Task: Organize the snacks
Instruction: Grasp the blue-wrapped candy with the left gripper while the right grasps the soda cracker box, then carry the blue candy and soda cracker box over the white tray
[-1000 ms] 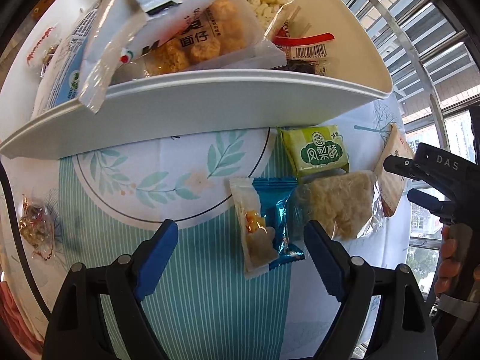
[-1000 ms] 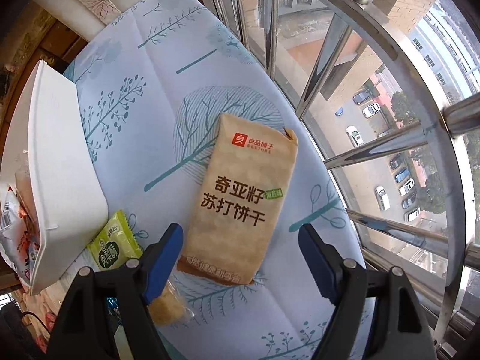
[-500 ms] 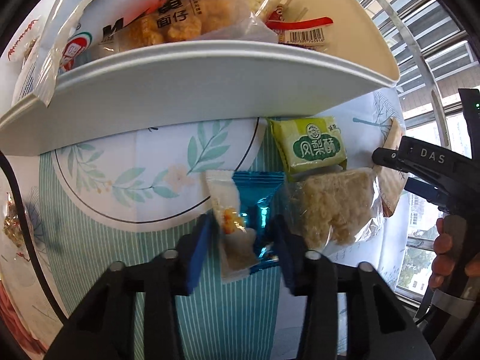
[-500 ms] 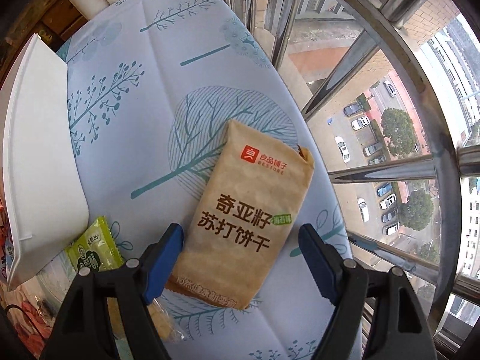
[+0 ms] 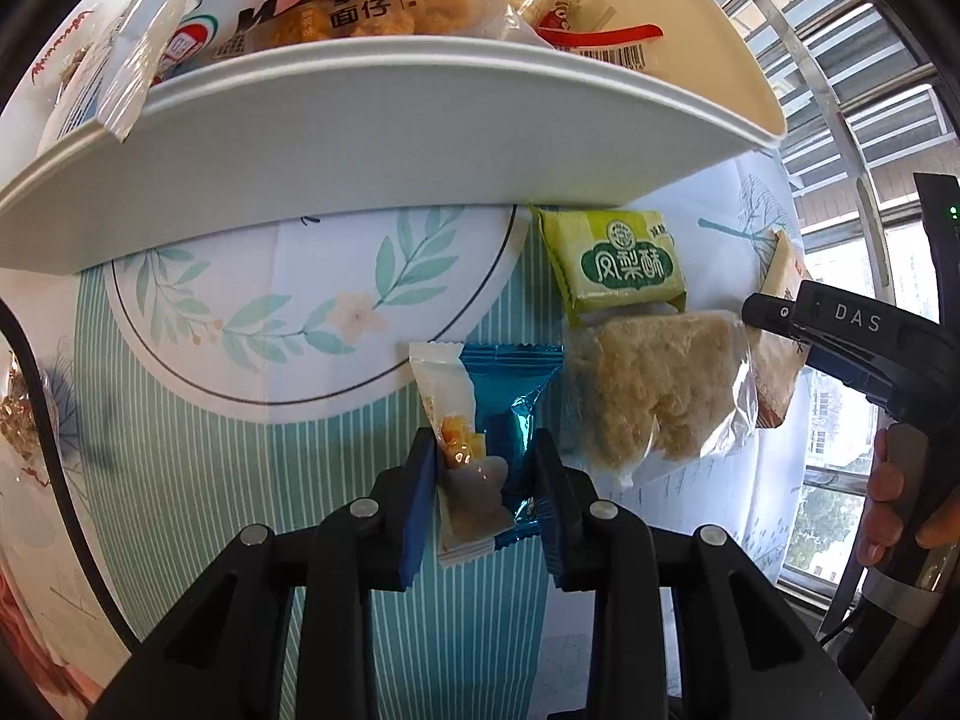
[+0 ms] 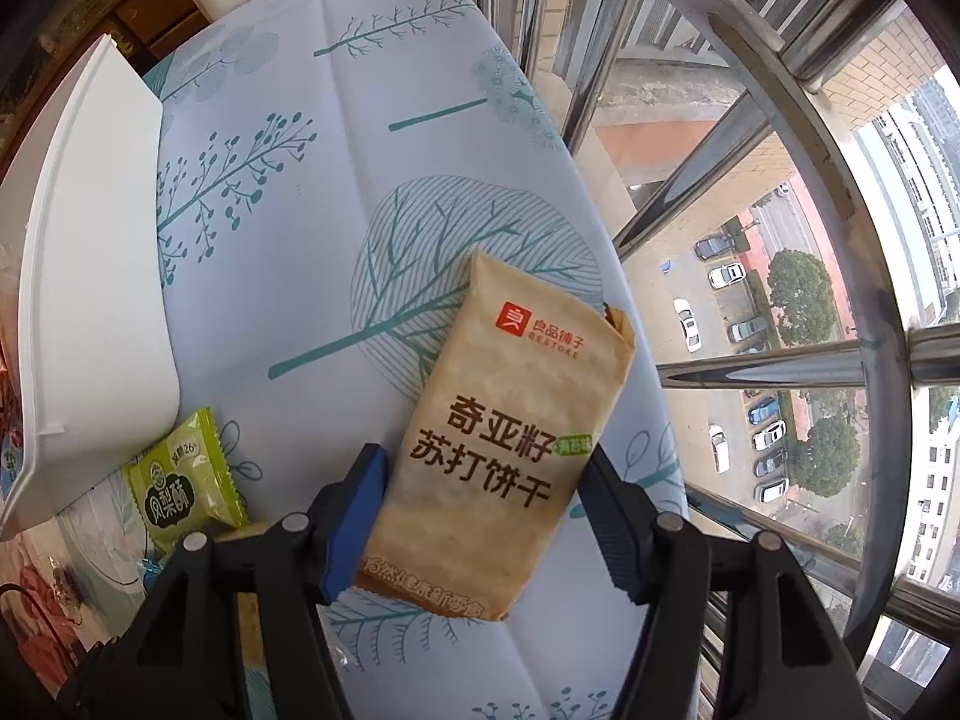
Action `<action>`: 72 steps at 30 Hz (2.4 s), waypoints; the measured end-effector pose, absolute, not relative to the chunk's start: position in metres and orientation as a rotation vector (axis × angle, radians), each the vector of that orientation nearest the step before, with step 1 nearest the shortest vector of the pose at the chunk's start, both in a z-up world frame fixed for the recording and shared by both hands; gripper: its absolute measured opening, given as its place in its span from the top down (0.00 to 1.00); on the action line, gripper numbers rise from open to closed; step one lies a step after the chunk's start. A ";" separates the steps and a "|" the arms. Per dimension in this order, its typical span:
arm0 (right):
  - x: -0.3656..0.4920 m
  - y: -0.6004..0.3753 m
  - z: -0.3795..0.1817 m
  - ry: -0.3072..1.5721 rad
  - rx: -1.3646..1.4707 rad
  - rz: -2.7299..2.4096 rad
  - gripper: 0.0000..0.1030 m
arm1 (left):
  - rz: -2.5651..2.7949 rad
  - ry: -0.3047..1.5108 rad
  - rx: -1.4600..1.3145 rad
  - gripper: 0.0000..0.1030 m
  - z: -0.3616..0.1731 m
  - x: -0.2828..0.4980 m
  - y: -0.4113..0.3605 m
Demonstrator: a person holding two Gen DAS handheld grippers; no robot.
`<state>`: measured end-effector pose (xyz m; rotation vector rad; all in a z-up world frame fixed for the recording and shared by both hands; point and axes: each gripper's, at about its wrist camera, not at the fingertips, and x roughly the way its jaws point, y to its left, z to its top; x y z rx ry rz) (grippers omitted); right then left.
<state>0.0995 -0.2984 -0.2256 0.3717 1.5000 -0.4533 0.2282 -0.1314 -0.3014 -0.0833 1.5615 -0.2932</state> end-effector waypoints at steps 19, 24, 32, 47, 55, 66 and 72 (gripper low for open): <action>0.054 -0.300 -0.209 1.492 0.494 -0.407 0.44 | -0.264 1.440 -0.095 0.72 -0.237 0.195 -0.103; 0.050 -0.299 -0.196 1.458 0.498 -0.387 0.44 | -0.257 1.395 -0.098 0.72 -0.214 0.186 -0.093; 0.041 -0.282 -0.152 1.379 0.490 -0.333 0.44 | -0.238 1.316 -0.098 0.72 -0.171 0.181 -0.069; 0.068 -0.243 -0.075 1.177 0.533 -0.192 0.43 | -0.156 1.159 -0.098 0.72 -0.104 0.229 -0.015; 0.088 -0.218 -0.061 1.101 0.503 -0.131 0.43 | -0.125 1.084 -0.116 0.72 -0.087 0.266 0.010; 0.116 -0.187 -0.065 0.990 0.467 -0.057 0.43 | -0.180 1.039 -0.171 0.72 -0.107 0.302 0.033; 0.137 -0.168 -0.074 0.989 0.430 -0.006 0.43 | -0.201 1.039 -0.206 0.72 -0.121 0.317 0.036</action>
